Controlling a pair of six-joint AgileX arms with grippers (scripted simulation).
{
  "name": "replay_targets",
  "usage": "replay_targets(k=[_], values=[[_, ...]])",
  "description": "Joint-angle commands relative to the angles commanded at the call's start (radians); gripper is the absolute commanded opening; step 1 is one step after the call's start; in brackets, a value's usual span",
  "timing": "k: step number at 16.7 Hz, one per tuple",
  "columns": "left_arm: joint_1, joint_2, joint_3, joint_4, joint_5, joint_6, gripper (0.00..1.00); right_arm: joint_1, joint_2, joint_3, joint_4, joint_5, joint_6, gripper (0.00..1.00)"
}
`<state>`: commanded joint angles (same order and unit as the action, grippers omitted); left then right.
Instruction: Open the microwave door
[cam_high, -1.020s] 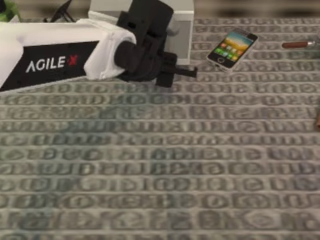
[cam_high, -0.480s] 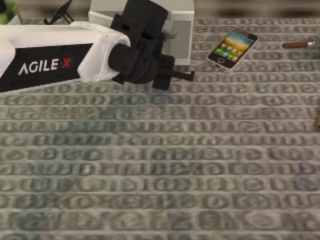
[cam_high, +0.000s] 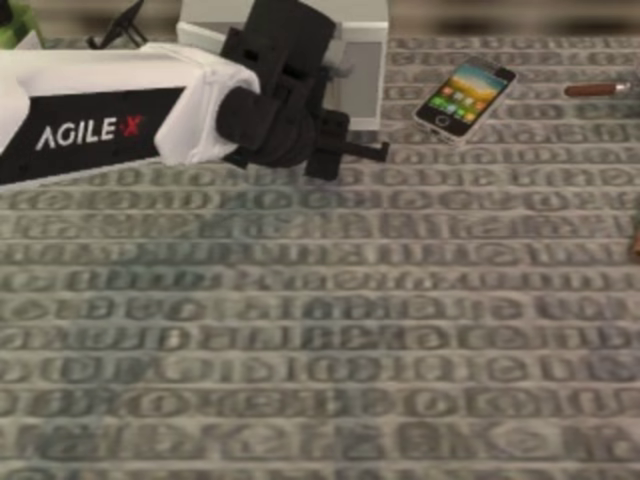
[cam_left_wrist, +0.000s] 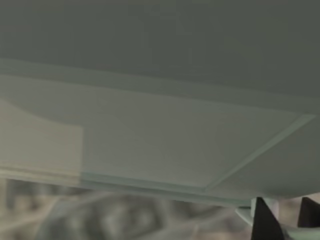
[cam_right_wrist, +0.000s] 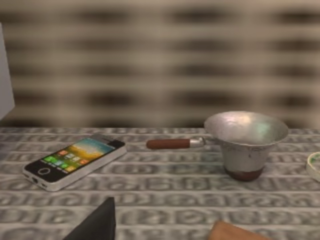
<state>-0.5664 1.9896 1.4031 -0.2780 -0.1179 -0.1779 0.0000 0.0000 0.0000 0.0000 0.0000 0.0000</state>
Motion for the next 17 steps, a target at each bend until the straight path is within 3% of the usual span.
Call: replay_targets(k=[10,17], values=[[0.000,0.000,0.000,0.000,0.000,0.000,0.00,0.000,0.000,0.000,0.000,0.000,0.000,1.00],[0.021,-0.039,-0.062,0.022,0.057,0.070,0.00,0.000,0.000,0.000,0.000,0.000,0.000,1.00]])
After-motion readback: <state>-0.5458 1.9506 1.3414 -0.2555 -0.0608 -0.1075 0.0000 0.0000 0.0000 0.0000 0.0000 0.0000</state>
